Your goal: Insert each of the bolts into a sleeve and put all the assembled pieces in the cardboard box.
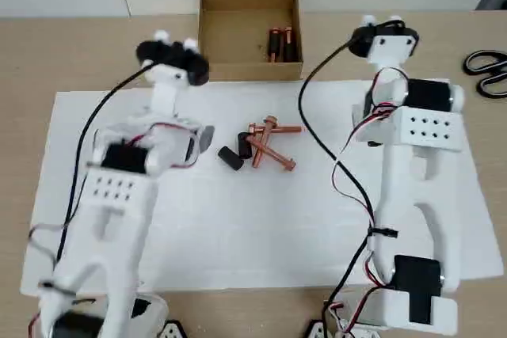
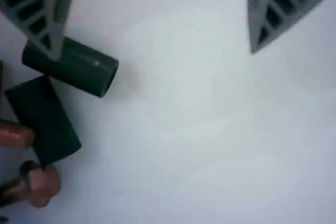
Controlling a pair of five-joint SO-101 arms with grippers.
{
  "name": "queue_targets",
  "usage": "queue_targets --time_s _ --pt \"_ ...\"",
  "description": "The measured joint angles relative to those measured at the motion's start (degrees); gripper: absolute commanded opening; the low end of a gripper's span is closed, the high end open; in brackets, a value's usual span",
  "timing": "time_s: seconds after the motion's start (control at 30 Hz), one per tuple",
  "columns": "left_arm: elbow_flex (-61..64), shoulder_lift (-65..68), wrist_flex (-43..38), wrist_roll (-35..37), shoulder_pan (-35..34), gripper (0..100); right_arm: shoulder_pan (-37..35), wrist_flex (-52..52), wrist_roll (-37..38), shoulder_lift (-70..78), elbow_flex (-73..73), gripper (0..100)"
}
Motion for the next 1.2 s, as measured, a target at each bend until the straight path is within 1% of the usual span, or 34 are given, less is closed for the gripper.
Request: queue_targets --time_s 0.07,0.2,0.33,0.47,0.6,0.77,0.97,1.2 --pt "-6.68 6.77 2.02 -2.90 2.20 22 1.67 0.18 0.00 0.00 0.00 0.3" --pt "-20.04 18.73 8.97 -10.55 6.51 22 4.22 1.49 0.00 0.00 0.00 0.3" --pt "-31.56 28.31 17.14 -21.10 10.37 22 6.07 1.58 0.00 0.00 0.00 0.3" --pt "-40.35 36.48 23.82 -30.77 13.45 22 7.56 1.58 0.00 0.00 0.00 0.3" --pt "-46.59 42.73 26.90 -37.27 14.59 22 9.23 1.67 0.00 0.00 0.00 0.3" --pt "-51.87 47.91 27.25 -40.79 15.56 22 12.66 1.67 1.23 0.00 0.00 0.3" --pt "-56.79 52.57 27.25 -41.05 16.62 22 17.41 1.67 2.11 -0.26 0.00 0.3" --pt "-58.55 55.21 27.25 -41.32 20.13 22 20.04 1.67 3.43 -0.26 0.00 0.3"
